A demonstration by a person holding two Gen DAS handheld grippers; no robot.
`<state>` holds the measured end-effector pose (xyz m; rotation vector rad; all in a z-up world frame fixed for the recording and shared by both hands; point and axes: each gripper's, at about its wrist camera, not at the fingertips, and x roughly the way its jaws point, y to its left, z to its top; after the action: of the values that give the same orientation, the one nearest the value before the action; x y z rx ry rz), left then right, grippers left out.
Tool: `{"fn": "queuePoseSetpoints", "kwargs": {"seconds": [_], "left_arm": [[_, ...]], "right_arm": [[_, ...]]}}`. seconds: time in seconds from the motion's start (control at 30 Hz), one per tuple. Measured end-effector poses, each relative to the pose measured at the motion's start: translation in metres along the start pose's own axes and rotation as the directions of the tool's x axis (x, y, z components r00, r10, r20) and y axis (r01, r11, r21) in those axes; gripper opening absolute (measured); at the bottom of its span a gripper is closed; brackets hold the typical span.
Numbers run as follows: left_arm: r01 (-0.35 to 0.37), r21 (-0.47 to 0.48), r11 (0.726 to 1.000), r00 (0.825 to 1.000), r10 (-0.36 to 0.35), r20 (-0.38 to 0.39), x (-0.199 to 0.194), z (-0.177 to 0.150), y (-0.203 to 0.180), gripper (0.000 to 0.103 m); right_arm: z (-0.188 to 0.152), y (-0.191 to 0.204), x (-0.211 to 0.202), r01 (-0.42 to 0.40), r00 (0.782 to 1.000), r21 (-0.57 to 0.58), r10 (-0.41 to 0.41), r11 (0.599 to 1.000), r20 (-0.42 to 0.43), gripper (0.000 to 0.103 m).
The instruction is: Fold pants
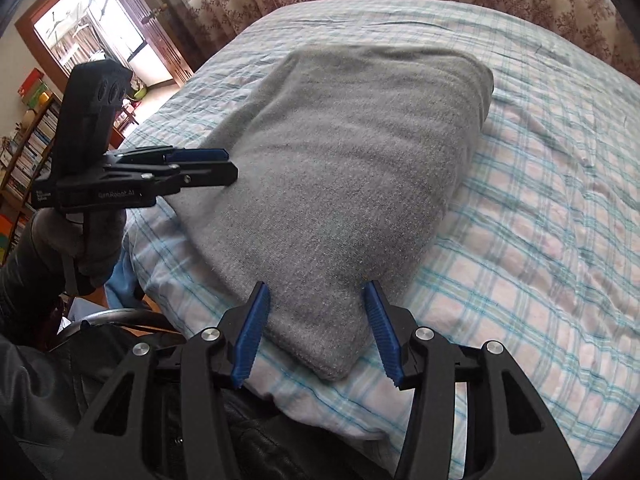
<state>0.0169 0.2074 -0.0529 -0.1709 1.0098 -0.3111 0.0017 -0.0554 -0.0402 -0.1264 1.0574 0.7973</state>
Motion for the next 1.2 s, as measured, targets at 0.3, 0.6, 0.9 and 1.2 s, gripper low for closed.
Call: {"fn": "queuePoseSetpoints", "kwargs": {"seconds": [0.3,0.6,0.9,1.2], "left_arm": [[0.018,0.0,1.0,1.0,-0.018,0.006,-0.001,0.0,-0.002,0.063],[0.075,-0.031,0.997,0.997,-0.075,0.019,0.0,0.0,0.004,0.07],[0.097,-0.036,0.995,0.995,-0.096,0.03,0.001,-0.001,0.008,0.07],[0.165,-0.117,0.979,0.986,-0.16,0.051,-0.003,0.004,0.016,0.078]], "right_arm": [[0.081,-0.046,-0.004,0.111,0.98,0.144,-0.132,0.983,0.148,0.051],[0.142,-0.086,0.064,0.151,0.975,0.291,-0.191,0.945,0.113,0.051],[0.153,-0.1,0.109,0.196,0.976,0.294,-0.216,0.936,0.039,0.052],[0.147,-0.104,0.096,0.161,0.978,0.342,-0.196,0.926,0.07,0.053]]}}
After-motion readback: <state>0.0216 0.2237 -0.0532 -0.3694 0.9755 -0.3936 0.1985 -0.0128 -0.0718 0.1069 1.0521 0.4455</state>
